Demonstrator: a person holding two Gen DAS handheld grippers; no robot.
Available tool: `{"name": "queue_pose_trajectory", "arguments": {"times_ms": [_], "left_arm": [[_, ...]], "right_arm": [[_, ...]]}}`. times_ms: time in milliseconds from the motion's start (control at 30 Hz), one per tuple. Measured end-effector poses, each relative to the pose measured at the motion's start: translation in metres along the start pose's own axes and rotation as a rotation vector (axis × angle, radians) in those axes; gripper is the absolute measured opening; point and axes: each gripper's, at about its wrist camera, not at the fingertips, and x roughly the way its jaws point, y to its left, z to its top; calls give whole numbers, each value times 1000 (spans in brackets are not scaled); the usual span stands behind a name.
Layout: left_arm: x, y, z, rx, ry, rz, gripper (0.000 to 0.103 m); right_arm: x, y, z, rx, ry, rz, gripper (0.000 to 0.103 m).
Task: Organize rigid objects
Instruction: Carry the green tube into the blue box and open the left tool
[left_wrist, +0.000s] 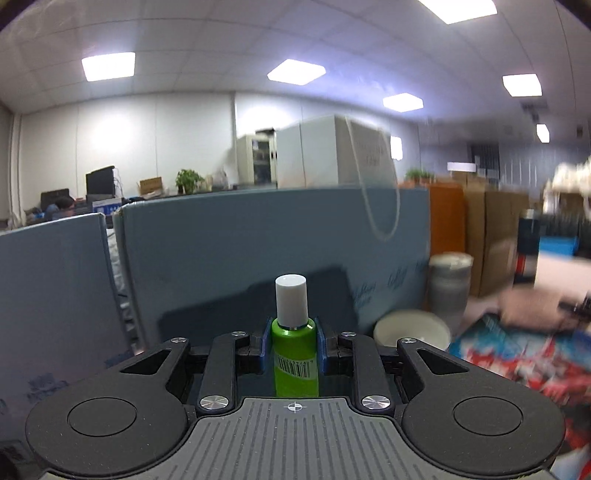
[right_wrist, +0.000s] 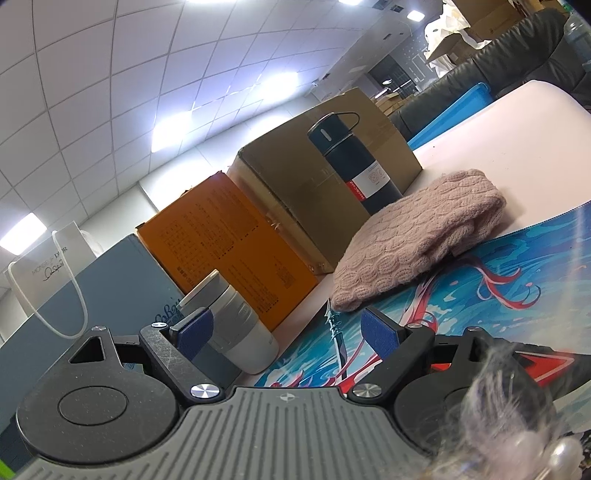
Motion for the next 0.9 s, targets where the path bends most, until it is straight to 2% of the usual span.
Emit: {"name": "queue_pose_trajectory", "arguments": {"times_ms": [233,333,500,700,900], "left_arm": [[34,-8,1,201,245,-43,22],[51,-17,-5,239,313,-78,22],[88,-33,-21,241,408,-154,22],[110,-42,-33,250,455,-141,23],[106,-36,-38,207,422,-114,31]], "right_arm": [[1,3,-2,-22,3,4,87],[2,3,-2,-22,5,0,87],[4,4,-3,-29,13,-2,87],[5,4,-4,-36,22,-5,87],[8,5,-5,-46,37,-7,87]]}}
